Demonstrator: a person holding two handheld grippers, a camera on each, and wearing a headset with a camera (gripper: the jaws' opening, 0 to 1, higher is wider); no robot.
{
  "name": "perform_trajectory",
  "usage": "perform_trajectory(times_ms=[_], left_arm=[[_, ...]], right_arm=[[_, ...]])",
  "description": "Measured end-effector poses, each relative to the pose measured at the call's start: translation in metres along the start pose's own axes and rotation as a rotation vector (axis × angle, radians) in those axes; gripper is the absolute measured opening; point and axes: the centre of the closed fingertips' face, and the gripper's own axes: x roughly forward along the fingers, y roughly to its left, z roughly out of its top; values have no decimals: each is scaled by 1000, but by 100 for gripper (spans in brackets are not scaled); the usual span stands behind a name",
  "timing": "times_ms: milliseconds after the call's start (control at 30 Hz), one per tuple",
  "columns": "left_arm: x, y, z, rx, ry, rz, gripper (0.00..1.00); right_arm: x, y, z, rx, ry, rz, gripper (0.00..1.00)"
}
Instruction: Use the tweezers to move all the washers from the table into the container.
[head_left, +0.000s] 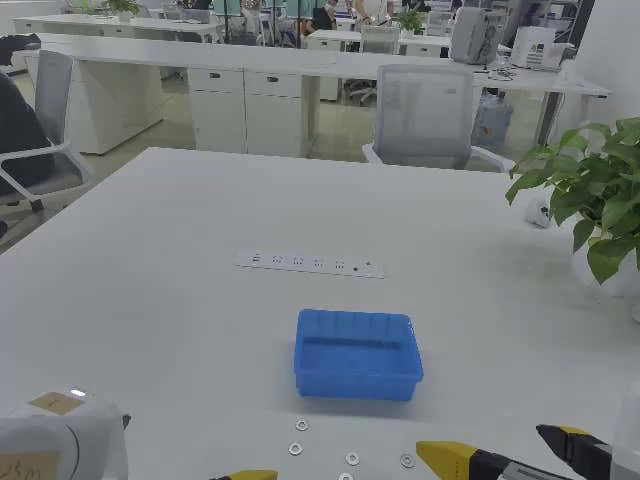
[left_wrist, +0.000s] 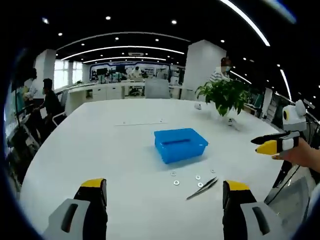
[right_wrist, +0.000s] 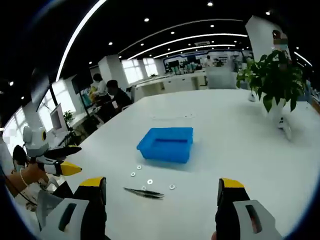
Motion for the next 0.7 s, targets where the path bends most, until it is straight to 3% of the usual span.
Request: perform_trajectory(times_ms=[300, 700], left_arm=[[0, -7, -3, 2, 3, 3, 96], [1, -5, -8, 4, 24, 13, 95]], right_arm=[[-1, 0, -2, -19, 16, 11, 91], [3, 1, -1, -22, 13, 24, 91]])
